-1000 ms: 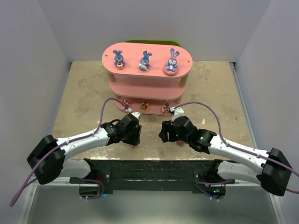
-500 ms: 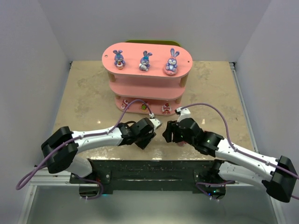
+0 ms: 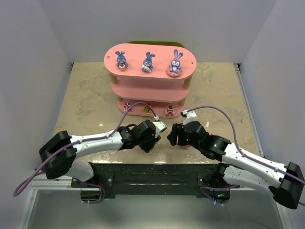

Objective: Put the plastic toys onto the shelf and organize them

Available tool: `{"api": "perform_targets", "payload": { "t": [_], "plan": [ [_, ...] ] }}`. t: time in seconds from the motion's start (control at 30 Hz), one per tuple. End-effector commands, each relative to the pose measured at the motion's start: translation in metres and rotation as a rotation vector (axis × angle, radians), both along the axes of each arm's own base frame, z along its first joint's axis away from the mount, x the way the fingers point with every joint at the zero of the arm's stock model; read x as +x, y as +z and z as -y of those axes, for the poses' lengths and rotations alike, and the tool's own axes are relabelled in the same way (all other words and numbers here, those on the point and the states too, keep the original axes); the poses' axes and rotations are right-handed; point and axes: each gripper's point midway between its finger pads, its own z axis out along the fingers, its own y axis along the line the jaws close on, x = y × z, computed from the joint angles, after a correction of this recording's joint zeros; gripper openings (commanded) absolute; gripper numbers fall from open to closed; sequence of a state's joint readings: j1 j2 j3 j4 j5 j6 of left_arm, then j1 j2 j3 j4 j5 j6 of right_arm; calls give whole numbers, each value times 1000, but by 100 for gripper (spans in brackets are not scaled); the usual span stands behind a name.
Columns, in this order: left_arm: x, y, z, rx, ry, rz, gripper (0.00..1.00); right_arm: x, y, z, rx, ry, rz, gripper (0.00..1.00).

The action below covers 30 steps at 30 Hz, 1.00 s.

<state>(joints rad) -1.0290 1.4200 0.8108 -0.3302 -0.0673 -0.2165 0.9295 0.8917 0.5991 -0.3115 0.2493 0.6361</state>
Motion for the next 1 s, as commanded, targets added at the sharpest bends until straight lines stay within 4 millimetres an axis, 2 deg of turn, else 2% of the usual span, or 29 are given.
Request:
{"api": "perform_targets", "payload": {
  "t": [0.0,0.33,0.6,0.8,0.83,0.87,0.93,0.97],
  "plan": [
    [0,6,9,-55,-25,13,34,5,11,2,17,-34,24,63],
    [-1,0,14,-49,-43,-9,47,4,14,4,24,-40,25,63],
    [0,-2,17,-35,-45,-25,66,3,15,7,26,-49,25,63],
    [3,24,19,-85,-33,8,76,2,18,9,25,-50,28,64],
    [4,30,19,-91,-27,18,80,2,18,10,27,-50,30,65],
    [4,34,17,-98,-21,26,92,2,18,9,25,-43,36,65],
    [5,52,15,-142,-7,55,100,1,18,8,27,-23,45,73],
    [4,58,13,-153,-1,61,100,1,17,6,24,-2,62,76]
  ]
}}
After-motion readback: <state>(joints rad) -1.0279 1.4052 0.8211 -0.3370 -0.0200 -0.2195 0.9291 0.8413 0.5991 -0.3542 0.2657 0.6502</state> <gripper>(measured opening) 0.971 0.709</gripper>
